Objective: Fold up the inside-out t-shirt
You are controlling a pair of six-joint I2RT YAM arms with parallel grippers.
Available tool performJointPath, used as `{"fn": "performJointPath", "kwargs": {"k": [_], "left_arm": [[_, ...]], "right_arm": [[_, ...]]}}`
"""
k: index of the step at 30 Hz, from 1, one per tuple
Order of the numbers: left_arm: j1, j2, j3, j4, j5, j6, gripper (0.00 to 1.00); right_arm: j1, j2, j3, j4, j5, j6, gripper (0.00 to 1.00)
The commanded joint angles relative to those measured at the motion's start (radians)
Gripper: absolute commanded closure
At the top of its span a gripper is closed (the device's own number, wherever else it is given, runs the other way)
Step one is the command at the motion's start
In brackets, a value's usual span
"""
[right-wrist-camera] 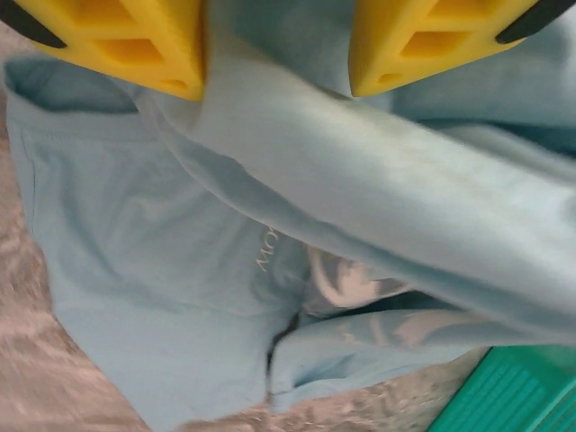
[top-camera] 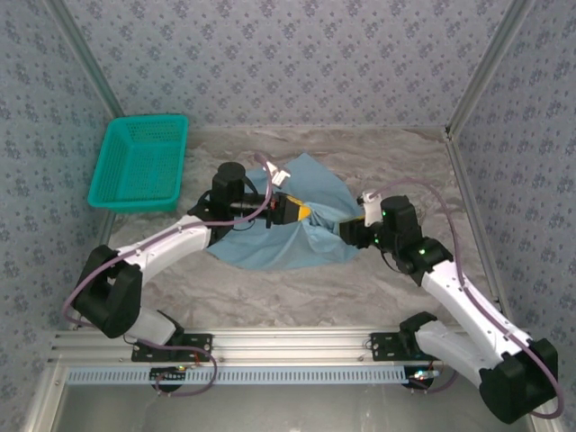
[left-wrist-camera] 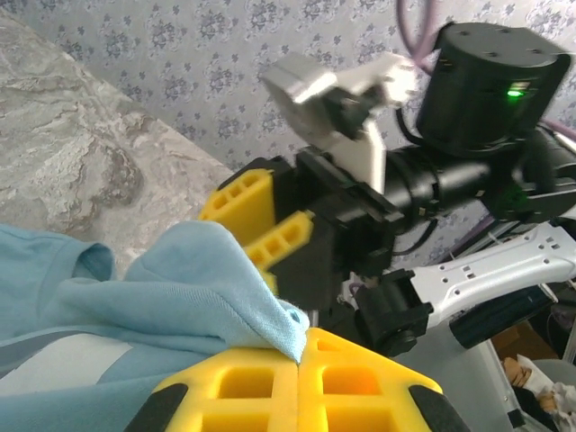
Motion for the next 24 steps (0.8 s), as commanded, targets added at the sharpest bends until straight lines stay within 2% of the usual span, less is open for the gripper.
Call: {"fn": "performJointPath", "kwargs": {"k": [1, 4, 7, 10, 13, 14, 17, 20, 22, 24], "left_arm": [[-0.005, -0.025, 0.039, -0.053, 0.018, 0.068, 1.0], [-0.006, -0.023, 0.042, -0.07, 0.015, 0.075, 1.0], [-0.01, -0.027, 0.045, -0.082, 0.015, 0.084, 1.0], [-0.011, -0.031, 0.045, -0.089, 0.01, 0.089, 1.0], [-0.012, -0.038, 0.042, -0.099, 0.01, 0.1, 1.0], [-0.01, -0.042, 0.04, -0.104, 0.005, 0.108, 1.0], [-0.009, -0.056, 0.032, -0.155, -0.067, 0.147, 1.0], [-0.008, -0.076, 0.021, -0.246, -0.282, 0.184, 1.0], [-0.009, -0.075, 0.018, -0.307, -0.474, 0.19, 1.0], [-0.01, -0.063, 0.014, -0.318, -0.577, 0.196, 1.0]], "right_arm": [[0.032, -0.008, 0.041, -0.019, 0.074, -0.108, 0.48], [0.077, 0.02, 0.056, -0.014, 0.082, -0.148, 0.36], [0.098, 0.081, 0.096, -0.035, 0.122, -0.182, 0.27], [0.103, 0.14, 0.117, -0.033, 0.1, -0.202, 0.25], [0.102, 0.208, 0.129, 0.001, 0.082, -0.19, 0.27], [0.098, 0.24, 0.142, -0.002, 0.054, -0.187, 0.33], [0.065, 0.282, 0.186, -0.012, -0.088, -0.162, 0.68], [0.003, 0.232, 0.186, -0.016, -0.314, -0.083, 0.92], [-0.058, 0.178, 0.152, 0.055, -0.506, 0.018, 1.0], [-0.11, 0.142, 0.107, 0.18, -0.653, 0.14, 1.0]]}}
